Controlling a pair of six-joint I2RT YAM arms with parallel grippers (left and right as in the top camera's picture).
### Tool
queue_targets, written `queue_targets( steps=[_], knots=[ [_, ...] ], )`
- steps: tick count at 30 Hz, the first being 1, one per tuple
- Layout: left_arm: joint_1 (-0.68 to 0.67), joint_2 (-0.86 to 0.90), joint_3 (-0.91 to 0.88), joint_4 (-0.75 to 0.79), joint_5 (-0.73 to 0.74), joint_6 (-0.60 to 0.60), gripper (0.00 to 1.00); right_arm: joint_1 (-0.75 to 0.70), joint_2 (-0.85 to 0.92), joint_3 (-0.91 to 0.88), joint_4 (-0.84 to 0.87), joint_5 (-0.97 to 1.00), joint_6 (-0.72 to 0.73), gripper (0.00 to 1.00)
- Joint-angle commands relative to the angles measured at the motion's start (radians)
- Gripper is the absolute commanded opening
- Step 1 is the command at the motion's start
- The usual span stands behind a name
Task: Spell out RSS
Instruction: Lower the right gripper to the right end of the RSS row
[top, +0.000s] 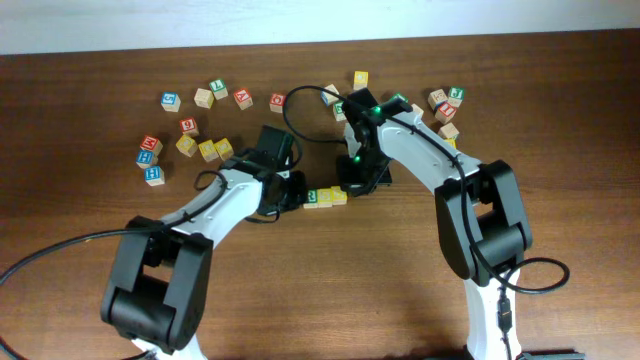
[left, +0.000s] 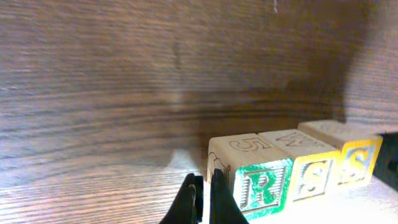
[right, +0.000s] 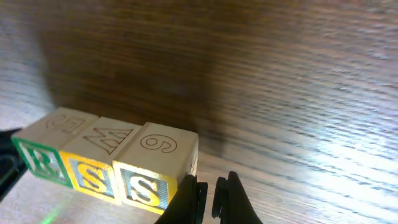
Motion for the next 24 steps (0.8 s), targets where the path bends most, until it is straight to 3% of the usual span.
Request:
queue_targets(
  steps=[1, 24],
  knots=[
    [-0.027, 0.011, 0.000, 0.008, 0.024, 0.013, 0.00, 0.007, 0.011, -0.006, 0.009, -0.018, 0.001, 0.04],
    [-0.027, 0.011, 0.000, 0.034, 0.014, 0.013, 0.00, 0.007, 0.011, -0.006, -0.019, -0.029, 0.039, 0.04]
  ],
)
